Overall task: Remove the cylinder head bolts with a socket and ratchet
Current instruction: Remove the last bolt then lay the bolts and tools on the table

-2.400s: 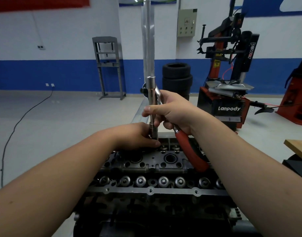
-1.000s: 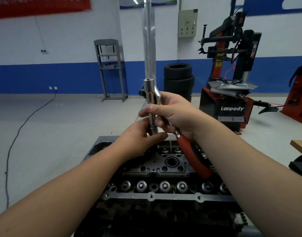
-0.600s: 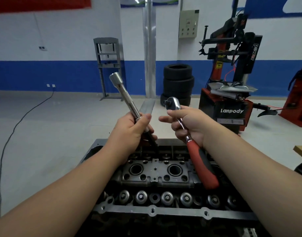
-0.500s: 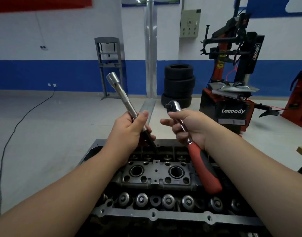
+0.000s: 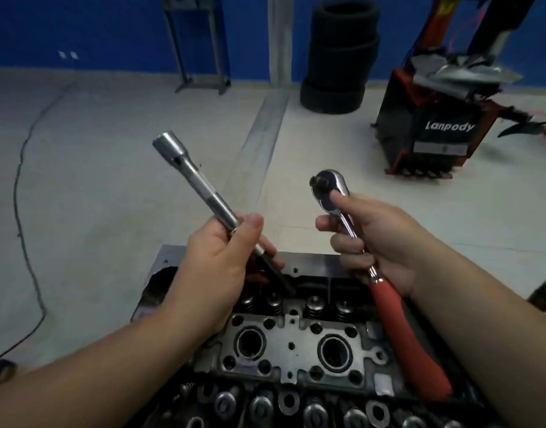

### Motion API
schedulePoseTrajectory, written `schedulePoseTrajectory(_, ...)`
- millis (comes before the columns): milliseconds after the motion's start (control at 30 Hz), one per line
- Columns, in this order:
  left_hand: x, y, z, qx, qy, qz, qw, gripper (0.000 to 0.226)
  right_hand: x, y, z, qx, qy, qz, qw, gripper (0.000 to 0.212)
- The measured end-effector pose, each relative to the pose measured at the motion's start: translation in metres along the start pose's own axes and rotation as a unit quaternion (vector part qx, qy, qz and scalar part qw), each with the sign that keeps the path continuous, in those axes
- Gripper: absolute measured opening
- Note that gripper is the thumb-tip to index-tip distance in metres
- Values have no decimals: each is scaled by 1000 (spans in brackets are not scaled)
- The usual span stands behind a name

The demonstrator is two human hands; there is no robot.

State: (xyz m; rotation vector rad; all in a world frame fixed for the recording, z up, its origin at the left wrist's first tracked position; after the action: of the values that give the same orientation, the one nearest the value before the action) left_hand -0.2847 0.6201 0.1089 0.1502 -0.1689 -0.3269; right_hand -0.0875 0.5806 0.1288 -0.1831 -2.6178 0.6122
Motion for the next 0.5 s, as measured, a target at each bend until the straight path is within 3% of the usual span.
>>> schedulePoseTrajectory(167,0,-2,7,-42,18,27,999,24,2,-7,2,24,19,-18,999,27)
schedulePoseTrajectory(400,-1,-5,11,-53,0,39,998,23,2,-7,0,36,18,-26,999,26)
schedulePoseTrajectory(500,-5,-4,12,-65,-28,88,994,26,-1,-10,0,40,57,-30,997,29)
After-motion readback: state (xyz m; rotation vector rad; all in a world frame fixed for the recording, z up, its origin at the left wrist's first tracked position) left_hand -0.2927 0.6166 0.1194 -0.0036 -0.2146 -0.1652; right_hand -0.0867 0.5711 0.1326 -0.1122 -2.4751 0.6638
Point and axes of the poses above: each hand's wrist, its own y-axis towards the middle knuckle, its own x-axis out of the palm, z = x × y, the point moved 3 cm from there along y, towards the middle knuckle, and after that the axes turned 5 degrees about x, right-handed, at the moved point
